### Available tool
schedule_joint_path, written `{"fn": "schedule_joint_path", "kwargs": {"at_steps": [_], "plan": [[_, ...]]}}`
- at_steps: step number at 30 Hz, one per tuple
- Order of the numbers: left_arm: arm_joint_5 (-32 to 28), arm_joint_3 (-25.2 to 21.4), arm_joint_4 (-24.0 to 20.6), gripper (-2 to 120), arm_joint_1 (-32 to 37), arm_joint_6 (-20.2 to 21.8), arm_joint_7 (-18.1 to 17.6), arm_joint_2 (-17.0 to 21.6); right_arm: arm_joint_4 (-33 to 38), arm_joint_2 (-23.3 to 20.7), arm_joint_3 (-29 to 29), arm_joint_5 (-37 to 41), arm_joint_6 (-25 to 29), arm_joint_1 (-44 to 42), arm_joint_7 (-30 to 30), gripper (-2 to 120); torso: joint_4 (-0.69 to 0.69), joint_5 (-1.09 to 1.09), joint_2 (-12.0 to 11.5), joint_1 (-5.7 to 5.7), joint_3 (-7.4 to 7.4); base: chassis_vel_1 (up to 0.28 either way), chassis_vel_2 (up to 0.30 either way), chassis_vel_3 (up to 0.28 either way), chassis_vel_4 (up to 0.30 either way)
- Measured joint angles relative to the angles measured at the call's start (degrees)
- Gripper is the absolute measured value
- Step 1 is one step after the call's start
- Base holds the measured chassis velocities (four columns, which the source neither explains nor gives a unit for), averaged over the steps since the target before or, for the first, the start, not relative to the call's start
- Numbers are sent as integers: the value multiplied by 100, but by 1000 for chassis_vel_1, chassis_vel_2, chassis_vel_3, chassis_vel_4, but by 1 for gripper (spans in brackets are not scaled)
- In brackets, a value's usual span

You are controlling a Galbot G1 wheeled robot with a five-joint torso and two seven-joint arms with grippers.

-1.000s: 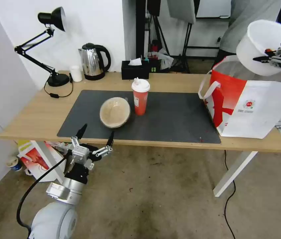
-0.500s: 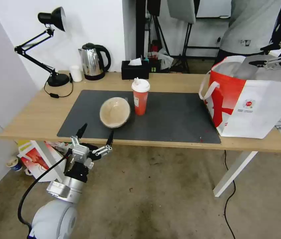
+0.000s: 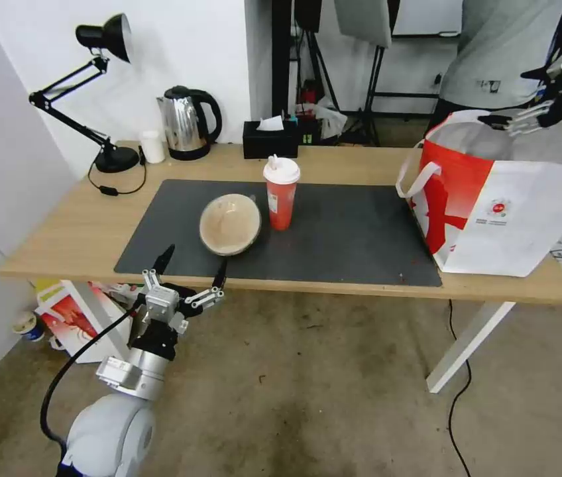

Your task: Pick up the trash from the table and place it into the takeout bag.

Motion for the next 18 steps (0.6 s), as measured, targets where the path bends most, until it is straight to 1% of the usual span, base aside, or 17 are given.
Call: {"fn": "schedule_joint_path", "kwargs": {"at_steps": [1, 2, 3, 7, 8, 11, 12, 13, 14, 16, 17, 18], "plan": [[-7, -5, 6, 100, -7, -3, -1, -2, 228, 178, 9, 20, 27, 38, 180, 100, 0, -1, 0, 0, 0, 0, 0, 0, 0], [-24, -12, 11, 100, -20, -6, -1, -5, 619, 475, 13, 23, 76, 81, 477, 100, 0, 0, 0, 0, 0, 0, 0, 0, 0], [-24, -12, 11, 100, -20, -6, -1, -5, 619, 475, 13, 23, 76, 81, 477, 100, 0, 0, 0, 0, 0, 0, 0, 0, 0], [-81, -29, 12, 100, -59, -14, -3, -1, 1485, 1081, 16, -179, 261, 122, 1136, 100, 0, 0, 0, 0, 0, 0, 0, 0, 0], [-81, -29, 12, 100, -59, -14, -3, -1, 1485, 1081, 16, -179, 261, 122, 1136, 100, 0, 0, 0, 0, 0, 0, 0, 0, 0], [-85, -29, 12, 100, -76, -17, -5, -35, 2100, 1529, -9, -330, 408, 133, 1521, 100, 1, -2, 0, 0, 0, 0, 0, 0, 0], [-85, -29, 12, 100, -76, -17, -5, -35, 2100, 1529, -9, -330, 408, 133, 1521, 100, 1, -2, 0, 0, 0, 0, 0, 0, 0], [-81, -25, 11, 100, -79, -19, -5, -70, 2271, 1688, -25, -399, 447, 124, 1624, 100, 1, -3, 0, 0, 0, 0, 0, 0, 0], [-76, -23, 12, 100, -80, -19, -5, -83, 2323, 1743, -31, -424, 457, 120, 1655, 100, 1, -3, 0, 0, 0, 0, 0, 0, 0], [-32, -19, 12, 100, -87, -27, -7, -157, 2580, 2157, -63, -637, 533, 90, 1857, 100, 0, -1, 0, 0, 0, 0, 0, 0, 0], [-32, -19, 12, 100, -87, -27, -7, -157, 2580, 2157, -63, -637, 533, 90, 1857, 100, 0, -1, 0, 0, 0, 0, 0, 0, 0], [-20, -21, 12, 100, -88, -30, -7, -179, 2641, 2300, -71, -739, 563, 78, 1899, 100, 1, -2, 0, 0, 0, 0, 0, 0, 0]]}}
